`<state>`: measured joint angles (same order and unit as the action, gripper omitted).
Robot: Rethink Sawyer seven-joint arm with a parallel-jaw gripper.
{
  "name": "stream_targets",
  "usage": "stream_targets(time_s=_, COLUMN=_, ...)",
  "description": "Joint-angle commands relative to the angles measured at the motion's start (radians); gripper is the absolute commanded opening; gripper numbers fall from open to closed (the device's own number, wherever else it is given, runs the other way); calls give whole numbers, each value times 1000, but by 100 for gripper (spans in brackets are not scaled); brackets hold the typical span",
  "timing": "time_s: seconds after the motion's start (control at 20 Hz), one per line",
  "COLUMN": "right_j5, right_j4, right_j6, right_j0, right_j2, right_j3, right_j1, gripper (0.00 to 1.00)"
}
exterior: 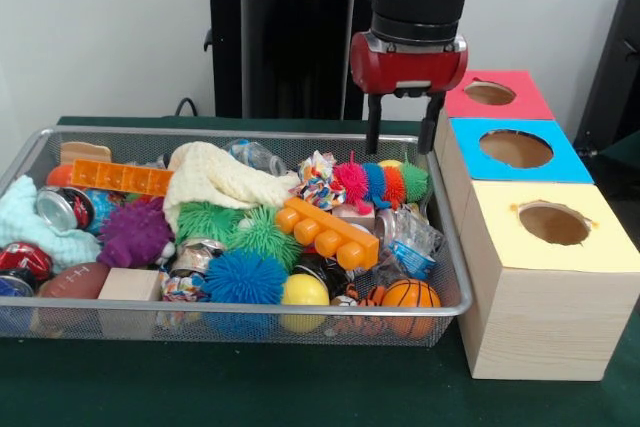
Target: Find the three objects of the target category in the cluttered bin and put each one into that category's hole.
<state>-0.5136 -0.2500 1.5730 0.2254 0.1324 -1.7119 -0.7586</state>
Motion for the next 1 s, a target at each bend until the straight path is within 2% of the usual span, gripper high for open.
stream_targets(time_s=0.05, right_j5=79, right_j4=-26, right_j6=92, right_j0=29, right_j2=39, right_j3=-61, right_j1=76, gripper=100)
stream_targets(time_s=0.3, right_j5=179, right_j4=-61, right_j6=154, right_j0=-17, right_j2=-18, right_j3=-94, right_j1=111, gripper=100)
stream_targets(time_s=0.5, right_j5=215, right_j4=-43, right_j6=180, right_j0=-48, right_j2=-30, right_j3=-146, right_j1=104, gripper=100)
stream_targets(time_s=0.75, right_j5=304, right_j4=-46, right_j6=200, right_j0=-92, right_j2=-79, right_j3=-177, right_j1=145, gripper=100)
stream_targets(time_s=1.0, right_j5=381, right_j4=-34, right_j6=189, right_j0=-90, right_j2=-65, right_j3=-236, right_j1=155, gripper=100)
